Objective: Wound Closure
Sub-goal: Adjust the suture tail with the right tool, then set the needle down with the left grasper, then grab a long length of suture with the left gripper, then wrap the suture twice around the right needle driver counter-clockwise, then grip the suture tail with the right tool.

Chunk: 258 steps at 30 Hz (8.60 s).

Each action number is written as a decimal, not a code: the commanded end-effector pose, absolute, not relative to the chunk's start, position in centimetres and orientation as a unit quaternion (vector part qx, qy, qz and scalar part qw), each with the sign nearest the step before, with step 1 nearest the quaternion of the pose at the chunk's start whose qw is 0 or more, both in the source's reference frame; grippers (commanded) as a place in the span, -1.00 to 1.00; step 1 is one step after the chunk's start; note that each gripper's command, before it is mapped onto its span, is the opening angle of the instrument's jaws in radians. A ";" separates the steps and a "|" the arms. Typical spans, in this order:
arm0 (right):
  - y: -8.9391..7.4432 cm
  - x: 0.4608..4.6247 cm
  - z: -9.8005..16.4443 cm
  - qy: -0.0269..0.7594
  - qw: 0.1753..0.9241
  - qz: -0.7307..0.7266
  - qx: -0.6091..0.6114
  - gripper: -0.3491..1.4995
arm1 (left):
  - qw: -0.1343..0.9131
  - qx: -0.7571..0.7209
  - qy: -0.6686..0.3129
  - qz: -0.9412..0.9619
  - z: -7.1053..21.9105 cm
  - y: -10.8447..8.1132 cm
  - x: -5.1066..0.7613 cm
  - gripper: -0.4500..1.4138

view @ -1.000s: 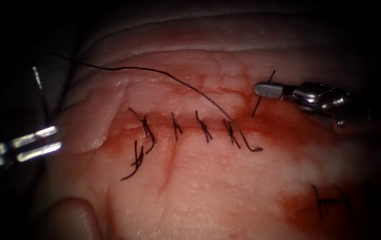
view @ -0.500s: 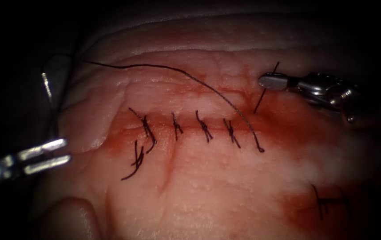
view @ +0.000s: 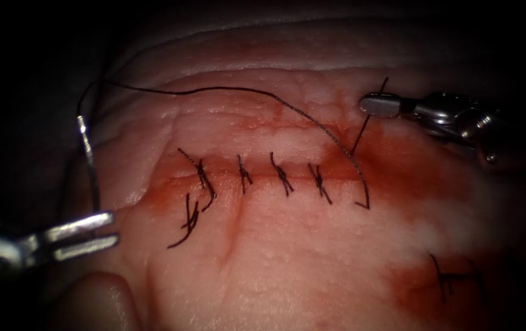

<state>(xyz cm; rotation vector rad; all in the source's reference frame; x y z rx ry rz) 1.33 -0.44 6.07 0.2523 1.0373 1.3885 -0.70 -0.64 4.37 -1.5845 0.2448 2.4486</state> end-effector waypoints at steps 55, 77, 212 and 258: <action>-0.6 0.89 5.9 0.493 0.681 0.540 0.044 0.14 | 0.259 -0.330 -0.106 0.901 5.9 0.8 -1.63 -0.17; -0.6 0.93 5.9 0.490 0.683 0.540 0.044 0.14 | 0.219 -0.192 -0.203 0.935 7.2 0.5 -1.50 -0.26; -1.3 2.22 5.6 0.549 0.816 0.165 0.080 0.16 | 0.141 -0.416 0.011 0.898 5.9 0.8 -2.68 -1.00; -1.3 1.33 6.2 0.477 0.573 0.666 0.009 0.25 | 0.105 -0.423 -0.019 0.900 6.6 0.2 -3.23 -1.00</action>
